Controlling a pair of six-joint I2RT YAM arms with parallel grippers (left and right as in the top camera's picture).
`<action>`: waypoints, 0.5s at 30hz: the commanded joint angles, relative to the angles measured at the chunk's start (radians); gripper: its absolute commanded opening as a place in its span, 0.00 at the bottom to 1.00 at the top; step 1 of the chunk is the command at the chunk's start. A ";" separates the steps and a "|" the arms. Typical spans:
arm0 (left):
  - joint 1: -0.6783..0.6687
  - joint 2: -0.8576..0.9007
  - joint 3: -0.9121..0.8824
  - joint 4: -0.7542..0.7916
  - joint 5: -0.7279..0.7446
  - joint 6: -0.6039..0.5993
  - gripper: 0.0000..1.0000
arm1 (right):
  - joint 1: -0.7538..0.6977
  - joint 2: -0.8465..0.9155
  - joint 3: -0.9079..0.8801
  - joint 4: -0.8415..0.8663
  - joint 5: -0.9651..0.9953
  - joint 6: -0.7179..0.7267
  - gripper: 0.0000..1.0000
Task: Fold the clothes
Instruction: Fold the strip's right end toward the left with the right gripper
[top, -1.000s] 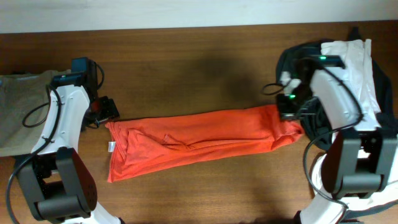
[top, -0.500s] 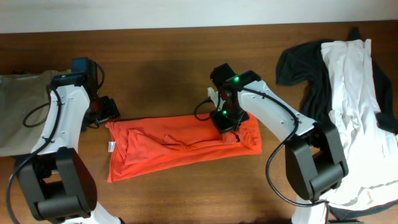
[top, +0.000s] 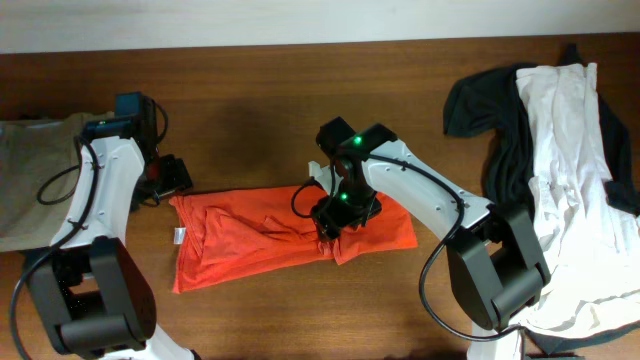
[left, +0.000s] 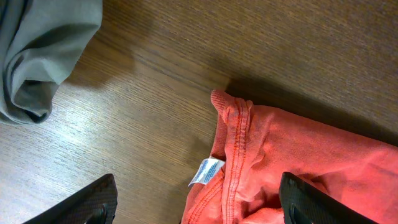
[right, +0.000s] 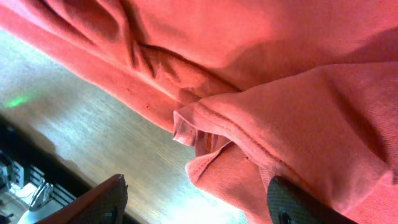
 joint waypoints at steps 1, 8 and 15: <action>0.001 -0.016 0.010 -0.003 0.008 0.001 0.83 | -0.008 -0.011 0.084 -0.035 0.000 -0.038 0.80; 0.001 -0.016 0.010 -0.004 0.008 0.001 0.83 | -0.061 -0.014 0.104 -0.095 0.216 0.156 0.84; 0.001 -0.016 0.010 -0.004 0.014 0.001 0.83 | -0.059 -0.013 -0.106 0.065 0.021 0.217 0.55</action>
